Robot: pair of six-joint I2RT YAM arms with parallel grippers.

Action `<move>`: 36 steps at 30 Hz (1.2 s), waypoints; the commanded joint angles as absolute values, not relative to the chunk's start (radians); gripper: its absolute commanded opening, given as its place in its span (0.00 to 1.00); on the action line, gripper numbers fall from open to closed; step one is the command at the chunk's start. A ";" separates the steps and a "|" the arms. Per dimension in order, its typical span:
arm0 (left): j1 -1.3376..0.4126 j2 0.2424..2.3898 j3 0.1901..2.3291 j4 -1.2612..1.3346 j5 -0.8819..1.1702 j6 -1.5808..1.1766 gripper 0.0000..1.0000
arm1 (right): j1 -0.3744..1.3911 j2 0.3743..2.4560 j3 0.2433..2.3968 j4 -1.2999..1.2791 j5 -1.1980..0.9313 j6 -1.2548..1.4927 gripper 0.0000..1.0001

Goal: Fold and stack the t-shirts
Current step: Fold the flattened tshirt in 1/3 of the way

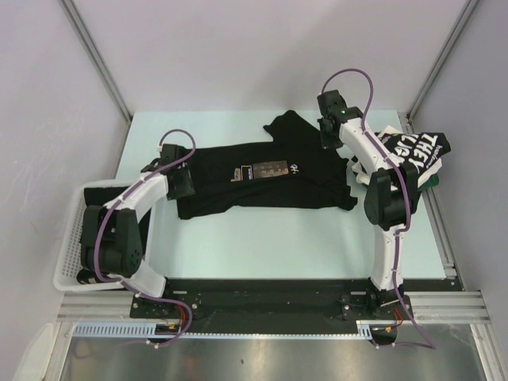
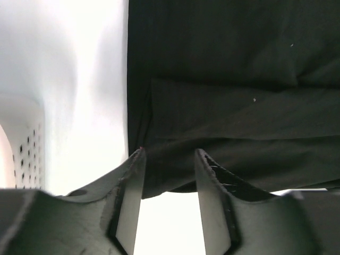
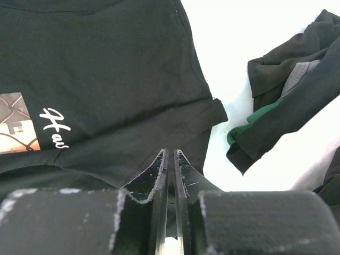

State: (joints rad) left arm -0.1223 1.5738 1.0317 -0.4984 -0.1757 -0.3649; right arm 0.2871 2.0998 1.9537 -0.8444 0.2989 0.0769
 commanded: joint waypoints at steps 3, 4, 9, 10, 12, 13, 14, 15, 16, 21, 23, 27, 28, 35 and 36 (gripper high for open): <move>-0.126 1.554 1.015 -0.482 -0.170 -0.364 0.49 | 0.287 2.048 1.953 -0.838 0.313 0.075 0.12; -0.126 1.560 1.014 -0.474 -0.173 -0.365 0.49 | 0.288 2.046 1.951 -0.839 0.314 0.077 0.12; -0.126 1.609 1.023 -0.445 -0.170 -0.362 0.49 | 0.287 2.028 1.921 -0.833 0.325 0.069 0.12; -0.126 1.618 1.025 -0.439 -0.170 -0.362 0.48 | 0.285 2.020 1.913 -0.830 0.325 0.068 0.12; -0.126 1.638 1.035 -0.437 -0.170 -0.360 0.48 | 0.282 2.013 1.898 -0.828 0.328 0.066 0.12; -0.126 1.653 1.037 -0.440 -0.169 -0.359 0.47 | 0.281 2.005 1.893 -0.825 0.327 0.066 0.12; -0.126 1.660 1.038 -0.440 -0.169 -0.359 0.47 | 0.279 2.002 1.888 -0.824 0.327 0.066 0.12; -0.126 1.663 1.035 -0.433 -0.167 -0.359 0.46 | 0.275 1.997 1.878 -0.822 0.327 0.067 0.12; -0.126 1.666 1.032 -0.428 -0.167 -0.359 0.45 | 0.272 1.991 1.873 -0.819 0.325 0.067 0.12; -0.126 1.675 1.020 -0.405 -0.164 -0.362 0.31 | 0.258 1.983 1.859 -0.819 0.318 0.072 0.12; -0.126 1.681 1.023 -0.403 -0.161 -0.362 0.23 | 0.259 1.985 1.859 -0.819 0.316 0.072 0.12; -0.126 1.693 1.043 -0.420 -0.169 -0.356 0.10 | 0.261 1.994 1.862 -0.830 0.319 0.075 0.12; -0.126 1.695 1.048 -0.420 -0.172 -0.354 0.07 | 0.262 1.999 1.862 -0.830 0.321 0.077 0.11; -0.126 1.695 1.084 -0.451 -0.196 -0.342 0.00 | 0.264 2.014 1.871 -0.833 0.322 0.078 0.11; -0.126 1.695 1.094 -0.457 -0.201 -0.342 0.00 | 0.264 2.017 1.874 -0.834 0.321 0.078 0.11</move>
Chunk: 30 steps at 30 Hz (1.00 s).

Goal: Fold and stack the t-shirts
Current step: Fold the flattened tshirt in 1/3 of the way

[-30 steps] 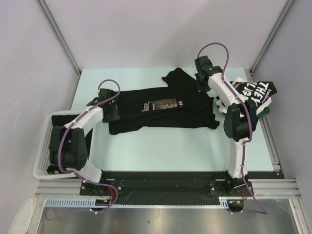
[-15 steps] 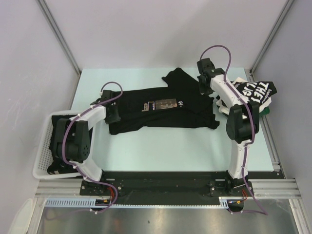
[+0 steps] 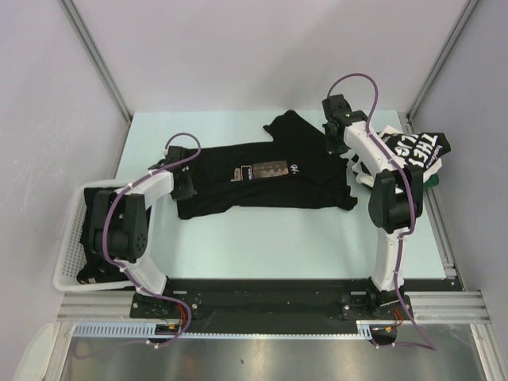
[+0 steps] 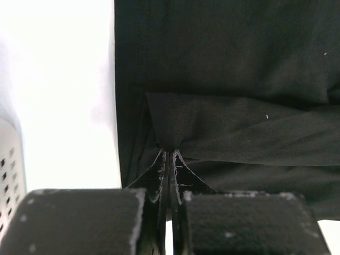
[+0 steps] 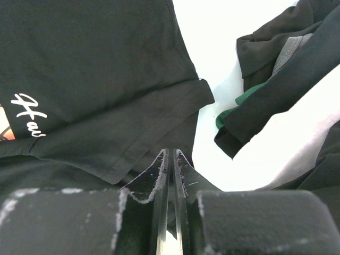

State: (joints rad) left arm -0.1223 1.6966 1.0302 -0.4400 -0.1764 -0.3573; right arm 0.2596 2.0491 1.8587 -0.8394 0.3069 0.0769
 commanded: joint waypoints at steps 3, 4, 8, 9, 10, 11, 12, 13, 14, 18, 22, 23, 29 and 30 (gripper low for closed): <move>-0.126 1.690 1.132 -0.482 -0.221 -0.336 0.00 | 0.265 2.029 1.884 -0.838 0.319 0.080 0.11; -0.126 1.690 1.155 -0.488 -0.228 -0.334 0.00 | 0.267 2.032 1.890 -0.838 0.318 0.080 0.11; -0.126 1.689 1.199 -0.500 -0.239 -0.324 0.00 | 0.273 2.049 1.902 -0.841 0.314 0.084 0.11; -0.124 1.698 1.207 -0.502 -0.241 -0.322 0.00 | 0.276 2.055 1.904 -0.844 0.313 0.086 0.10; -0.124 1.704 1.219 -0.499 -0.242 -0.319 0.00 | 0.278 2.057 1.907 -0.844 0.316 0.086 0.11; -0.124 1.715 1.226 -0.499 -0.247 -0.313 0.00 | 0.279 2.060 1.908 -0.845 0.316 0.084 0.11; -0.126 1.733 1.230 -0.497 -0.252 -0.311 0.00 | 0.279 2.062 1.910 -0.847 0.316 0.081 0.10; -0.124 1.747 1.238 -0.492 -0.252 -0.310 0.00 | 0.279 2.062 1.910 -0.848 0.321 0.081 0.10; -0.124 1.758 1.242 -0.491 -0.258 -0.310 0.00 | 0.279 2.062 1.907 -0.850 0.322 0.077 0.10; -0.124 1.811 1.265 -0.463 -0.261 -0.313 0.00 | 0.278 2.054 1.899 -0.847 0.330 0.075 0.10; -0.124 1.890 1.316 -0.462 -0.267 -0.314 0.12 | 0.279 2.051 1.893 -0.842 0.334 0.072 0.10; -0.124 1.899 1.325 -0.465 -0.276 -0.318 0.19 | 0.279 2.051 1.893 -0.839 0.337 0.074 0.11; -0.124 1.888 1.359 -0.465 -0.316 -0.311 0.41 | 0.288 2.051 1.919 -0.801 0.345 0.060 0.14; -0.124 1.876 1.361 -0.453 -0.322 -0.308 0.44 | 0.291 2.055 1.928 -0.787 0.345 0.057 0.15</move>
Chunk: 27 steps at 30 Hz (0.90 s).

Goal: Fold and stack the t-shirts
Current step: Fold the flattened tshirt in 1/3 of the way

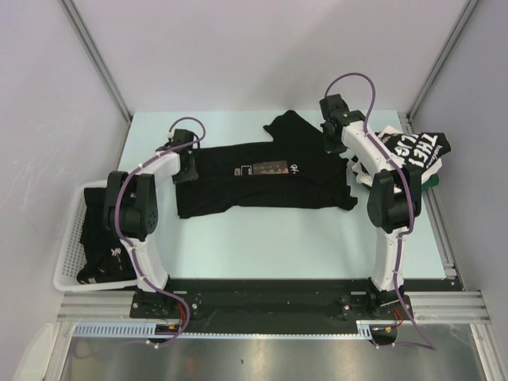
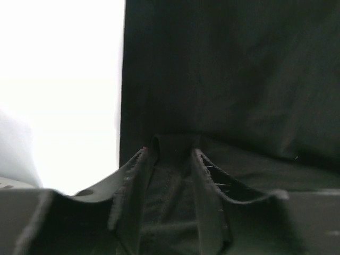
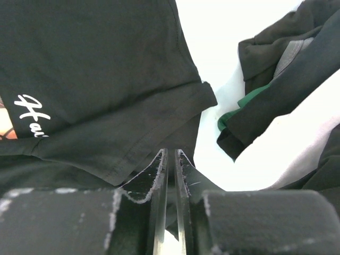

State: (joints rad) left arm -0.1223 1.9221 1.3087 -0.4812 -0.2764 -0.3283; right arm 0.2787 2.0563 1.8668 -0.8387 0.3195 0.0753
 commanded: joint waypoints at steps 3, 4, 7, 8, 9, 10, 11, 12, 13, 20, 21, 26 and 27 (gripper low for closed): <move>-0.124 1.829 1.364 -0.408 -0.324 -0.285 0.53 | 0.301 2.095 2.009 -0.802 0.338 0.051 0.16; -0.124 1.819 1.367 -0.393 -0.322 -0.270 0.56 | 0.305 2.109 2.066 -0.814 0.337 0.054 0.16; -0.120 1.831 1.410 -0.359 -0.337 -0.241 0.64 | 0.308 2.131 2.106 -0.834 0.314 0.058 0.15; -0.115 1.848 1.433 -0.359 -0.341 -0.241 0.65 | 0.311 2.129 2.105 -0.834 0.310 0.061 0.15; -0.110 1.874 1.486 -0.377 -0.345 -0.244 0.66 | 0.311 2.119 2.100 -0.833 0.305 0.061 0.15; -0.100 1.925 1.514 -0.386 -0.345 -0.245 0.66 | 0.313 2.114 2.095 -0.833 0.299 0.063 0.15; -0.095 1.957 1.543 -0.397 -0.353 -0.247 0.66 | 0.310 2.106 2.074 -0.830 0.299 0.063 0.15; -0.086 1.986 1.602 -0.422 -0.359 -0.250 0.66 | 0.311 2.091 2.062 -0.822 0.296 0.064 0.15; -0.080 2.037 1.629 -0.426 -0.359 -0.253 0.66 | 0.310 2.080 2.045 -0.818 0.292 0.064 0.16; -0.019 2.190 1.779 -0.419 -0.338 -0.248 0.66 | 0.296 2.019 1.924 -0.785 0.290 0.061 0.17; -0.005 2.206 1.813 -0.437 -0.328 -0.256 0.65 | 0.290 2.013 1.915 -0.779 0.293 0.061 0.16; 0.023 2.238 1.804 -0.408 -0.305 -0.290 0.62 | 0.278 1.994 1.887 -0.775 0.302 0.055 0.17; 0.023 2.238 1.799 -0.399 -0.304 -0.290 0.62 | 0.276 1.991 1.884 -0.773 0.304 0.052 0.17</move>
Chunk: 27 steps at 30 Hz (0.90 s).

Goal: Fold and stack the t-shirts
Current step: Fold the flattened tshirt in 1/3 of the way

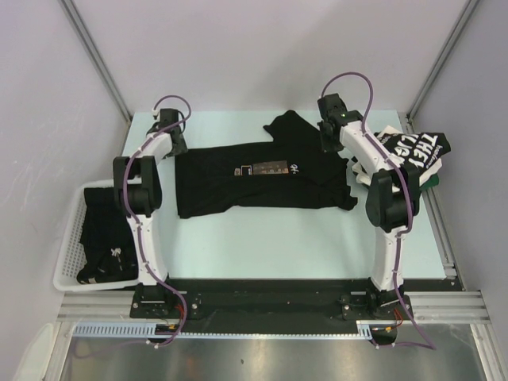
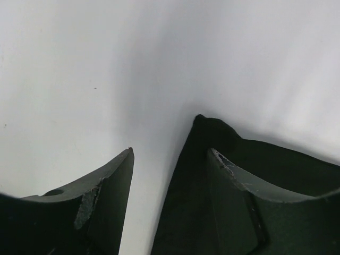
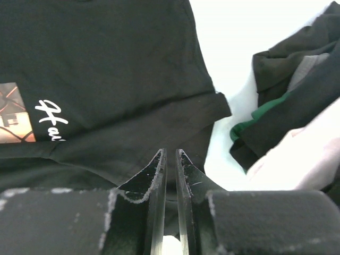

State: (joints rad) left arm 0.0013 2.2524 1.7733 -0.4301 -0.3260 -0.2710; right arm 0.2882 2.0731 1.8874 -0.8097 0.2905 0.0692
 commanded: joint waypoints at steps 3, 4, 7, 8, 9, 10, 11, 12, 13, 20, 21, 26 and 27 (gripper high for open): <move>0.025 2.244 1.796 -0.373 -0.295 -0.291 0.62 | 0.275 1.990 1.879 -0.776 0.313 0.049 0.17; 0.026 2.247 1.799 -0.368 -0.288 -0.291 0.62 | 0.275 1.988 1.878 -0.775 0.314 0.048 0.17; 0.029 2.269 1.821 -0.365 -0.270 -0.295 0.62 | 0.276 1.988 1.876 -0.778 0.319 0.045 0.17; 0.034 2.272 1.825 -0.362 -0.261 -0.299 0.61 | 0.276 1.990 1.875 -0.778 0.322 0.046 0.17; 0.032 2.279 1.828 -0.361 -0.256 -0.302 0.61 | 0.278 1.991 1.875 -0.778 0.325 0.046 0.17; 0.035 2.284 1.833 -0.354 -0.238 -0.302 0.61 | 0.278 1.993 1.875 -0.779 0.324 0.045 0.17; 0.035 2.290 1.842 -0.353 -0.233 -0.310 0.62 | 0.278 1.994 1.875 -0.778 0.328 0.043 0.17; 0.034 2.298 1.848 -0.353 -0.229 -0.311 0.61 | 0.278 1.997 1.875 -0.779 0.327 0.044 0.17; 0.034 2.302 1.851 -0.351 -0.212 -0.316 0.61 | 0.278 1.999 1.875 -0.779 0.328 0.041 0.17; 0.037 2.339 1.887 -0.368 -0.210 -0.341 0.58 | 0.279 2.013 1.901 -0.788 0.337 0.038 0.17; 0.037 2.345 1.893 -0.370 -0.210 -0.342 0.57 | 0.279 2.013 1.904 -0.788 0.336 0.038 0.17; 0.038 2.388 1.963 -0.411 -0.209 -0.345 0.31 | 0.279 2.023 1.907 -0.790 0.336 0.037 0.17; 0.038 2.388 1.970 -0.414 -0.209 -0.347 0.27 | 0.279 2.025 1.910 -0.790 0.337 0.037 0.17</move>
State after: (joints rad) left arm 0.0296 2.3661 1.8984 -0.3943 -0.2195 -0.3340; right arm 0.2756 2.0491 1.8759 -0.7998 0.3161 0.0505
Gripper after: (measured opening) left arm 0.346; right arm 0.170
